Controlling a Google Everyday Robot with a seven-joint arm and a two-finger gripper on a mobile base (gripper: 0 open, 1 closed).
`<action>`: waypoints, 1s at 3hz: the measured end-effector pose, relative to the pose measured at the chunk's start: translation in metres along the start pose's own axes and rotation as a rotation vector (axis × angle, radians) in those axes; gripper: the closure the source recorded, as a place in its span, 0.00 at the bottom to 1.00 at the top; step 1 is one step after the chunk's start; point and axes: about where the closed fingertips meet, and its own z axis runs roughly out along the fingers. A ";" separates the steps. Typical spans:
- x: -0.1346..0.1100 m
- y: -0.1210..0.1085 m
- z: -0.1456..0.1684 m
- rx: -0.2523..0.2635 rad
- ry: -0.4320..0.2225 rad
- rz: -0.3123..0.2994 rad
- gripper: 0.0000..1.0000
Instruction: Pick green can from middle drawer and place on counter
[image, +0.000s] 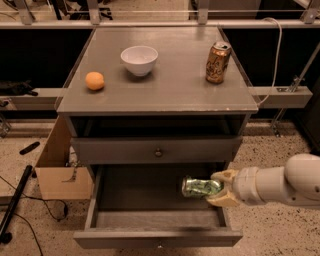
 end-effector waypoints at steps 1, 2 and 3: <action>-0.026 -0.012 -0.081 0.058 0.024 -0.059 1.00; -0.025 -0.010 -0.079 0.052 0.025 -0.061 1.00; -0.035 -0.004 -0.102 0.085 0.017 -0.113 1.00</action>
Offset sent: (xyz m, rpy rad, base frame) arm -0.0082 -0.0347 0.0653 -0.0462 -0.0620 -0.0092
